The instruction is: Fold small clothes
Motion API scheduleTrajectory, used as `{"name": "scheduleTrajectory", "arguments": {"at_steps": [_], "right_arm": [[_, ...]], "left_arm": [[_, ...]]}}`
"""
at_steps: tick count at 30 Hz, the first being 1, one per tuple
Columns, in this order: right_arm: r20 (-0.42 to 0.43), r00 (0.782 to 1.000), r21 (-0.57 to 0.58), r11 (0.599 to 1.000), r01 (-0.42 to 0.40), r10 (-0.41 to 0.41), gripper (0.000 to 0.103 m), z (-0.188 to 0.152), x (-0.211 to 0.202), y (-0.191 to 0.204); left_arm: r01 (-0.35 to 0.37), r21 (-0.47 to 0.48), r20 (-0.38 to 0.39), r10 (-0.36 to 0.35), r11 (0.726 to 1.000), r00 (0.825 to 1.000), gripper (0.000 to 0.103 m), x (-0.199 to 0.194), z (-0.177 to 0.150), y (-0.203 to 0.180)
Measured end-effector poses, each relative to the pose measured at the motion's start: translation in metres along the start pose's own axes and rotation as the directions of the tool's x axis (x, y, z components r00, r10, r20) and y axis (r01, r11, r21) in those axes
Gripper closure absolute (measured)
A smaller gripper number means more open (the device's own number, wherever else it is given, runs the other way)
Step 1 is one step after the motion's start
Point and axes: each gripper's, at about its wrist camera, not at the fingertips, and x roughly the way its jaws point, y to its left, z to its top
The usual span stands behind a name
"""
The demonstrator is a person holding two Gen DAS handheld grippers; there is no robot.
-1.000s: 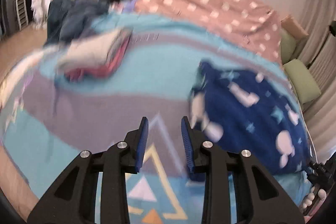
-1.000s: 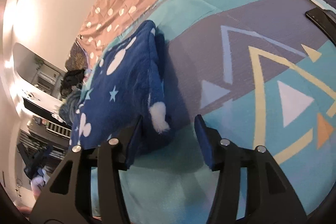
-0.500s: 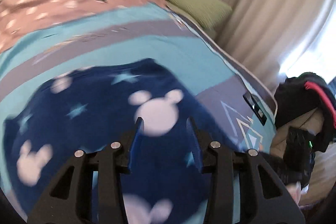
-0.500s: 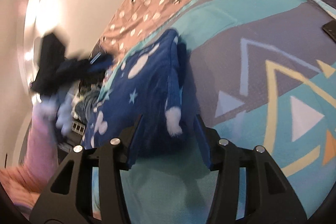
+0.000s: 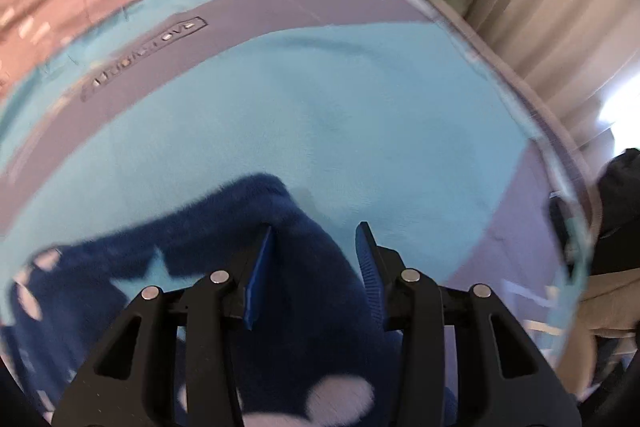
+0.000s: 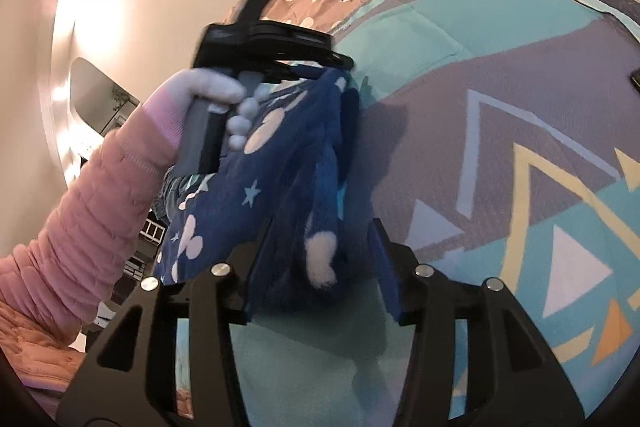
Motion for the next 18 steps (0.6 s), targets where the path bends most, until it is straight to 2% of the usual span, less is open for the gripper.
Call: {"name": "scheduleTrajectory", "arguments": {"at_steps": [2, 3, 4, 6, 7, 8, 10, 12, 13, 15, 16, 18], "right_arm": [[-0.011, 1.000, -0.014, 1.000, -0.011, 0.011, 0.058, 0.001, 0.007, 0.004], [-0.019, 1.000, -0.024, 1.000, -0.008, 0.007, 0.084, 0.000, 0.013, 0.007], [-0.027, 1.000, -0.026, 1.000, -0.001, 0.000, 0.093, -0.001, 0.016, 0.008], [-0.023, 1.000, -0.003, 1.000, 0.004, -0.005, 0.094, -0.003, 0.017, 0.007], [-0.020, 1.000, 0.001, 1.000, -0.010, 0.010, 0.094, -0.004, 0.012, 0.008], [-0.011, 0.999, 0.000, 0.999, -0.041, 0.041, 0.094, -0.007, 0.001, 0.010], [-0.027, 0.998, -0.007, 0.998, -0.065, 0.065, 0.095, -0.017, -0.013, 0.011], [-0.092, 0.996, 0.039, 0.999, -0.005, 0.009, 0.095, -0.032, -0.003, -0.004], [-0.117, 0.993, 0.089, 0.996, 0.012, -0.002, 0.095, -0.041, 0.008, -0.018], [-0.085, 0.995, 0.173, 0.984, -0.042, 0.058, 0.095, -0.043, 0.010, -0.030], [-0.061, 0.997, 0.163, 0.986, -0.032, 0.043, 0.093, -0.039, 0.006, -0.025], [-0.043, 0.999, 0.079, 0.997, 0.023, -0.020, 0.091, -0.034, -0.001, -0.010]], "left_arm": [[-0.059, -0.008, -0.077, 0.059, 0.998, 0.995, 0.059, 0.014, 0.004, -0.003], [-0.077, -0.007, -0.091, 0.077, 0.997, 0.993, 0.059, 0.018, 0.005, -0.004], [-0.099, 0.009, -0.092, 0.099, 0.995, 0.991, 0.060, 0.019, 0.006, -0.007], [-0.139, 0.047, -0.070, 0.142, 0.989, 0.987, 0.085, 0.018, 0.005, -0.015], [-0.139, 0.052, -0.051, 0.141, 0.989, 0.989, 0.094, 0.014, 0.005, -0.017], [-0.118, 0.051, -0.032, 0.119, 0.992, 0.992, 0.095, 0.008, 0.004, -0.017], [-0.025, 0.044, 0.017, 0.024, 0.999, 1.000, 0.095, -0.012, 0.000, -0.020], [0.039, 0.067, 0.032, -0.041, 0.997, 0.999, 0.095, -0.024, -0.004, -0.028], [0.030, 0.091, 0.034, -0.034, 0.995, 0.999, 0.095, -0.023, -0.006, -0.033], [-0.020, 0.105, 0.012, 0.018, 0.994, 1.000, 0.095, -0.006, -0.007, -0.037], [-0.047, 0.101, -0.004, 0.048, 0.994, 0.999, 0.095, 0.008, -0.008, -0.037], [-0.087, 0.111, 0.018, 0.086, 0.990, 0.996, 0.095, 0.020, -0.010, -0.039]]}}
